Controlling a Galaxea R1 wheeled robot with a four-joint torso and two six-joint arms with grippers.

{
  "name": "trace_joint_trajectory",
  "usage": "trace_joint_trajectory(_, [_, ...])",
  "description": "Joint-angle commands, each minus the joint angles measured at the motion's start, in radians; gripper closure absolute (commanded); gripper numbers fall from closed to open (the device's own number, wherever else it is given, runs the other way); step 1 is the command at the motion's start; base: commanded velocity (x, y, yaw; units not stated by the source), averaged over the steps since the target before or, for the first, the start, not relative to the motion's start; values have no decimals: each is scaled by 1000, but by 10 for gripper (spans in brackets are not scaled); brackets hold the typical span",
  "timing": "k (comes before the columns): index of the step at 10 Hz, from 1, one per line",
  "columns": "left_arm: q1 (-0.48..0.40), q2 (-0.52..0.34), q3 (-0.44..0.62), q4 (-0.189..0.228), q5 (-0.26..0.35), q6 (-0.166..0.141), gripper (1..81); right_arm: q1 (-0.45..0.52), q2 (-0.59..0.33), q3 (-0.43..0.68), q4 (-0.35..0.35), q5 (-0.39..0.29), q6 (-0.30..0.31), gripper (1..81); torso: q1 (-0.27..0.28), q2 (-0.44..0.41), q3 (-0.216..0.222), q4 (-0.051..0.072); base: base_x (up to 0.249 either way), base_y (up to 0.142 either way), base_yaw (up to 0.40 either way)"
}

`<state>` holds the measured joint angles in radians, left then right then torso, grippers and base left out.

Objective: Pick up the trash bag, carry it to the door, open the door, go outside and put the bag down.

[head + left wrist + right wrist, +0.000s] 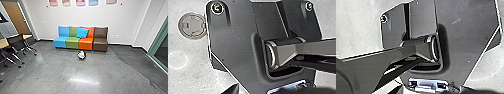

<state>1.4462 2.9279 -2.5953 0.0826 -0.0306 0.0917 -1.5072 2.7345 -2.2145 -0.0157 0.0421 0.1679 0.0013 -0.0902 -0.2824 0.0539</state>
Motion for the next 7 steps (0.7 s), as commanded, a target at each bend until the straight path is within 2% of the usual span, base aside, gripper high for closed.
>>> trace_joint_trajectory(1, [-28,-10,1,-1,58,-1,10,23,-11,18,-7,-61,-4,10,0,0,0,0,163,78,0])
trace_joint_trajectory(7, [-28,-10,3,0,58,-1,10,23,-11,21,-9,-61,-4,10,0,0,0,0,163,83,0])
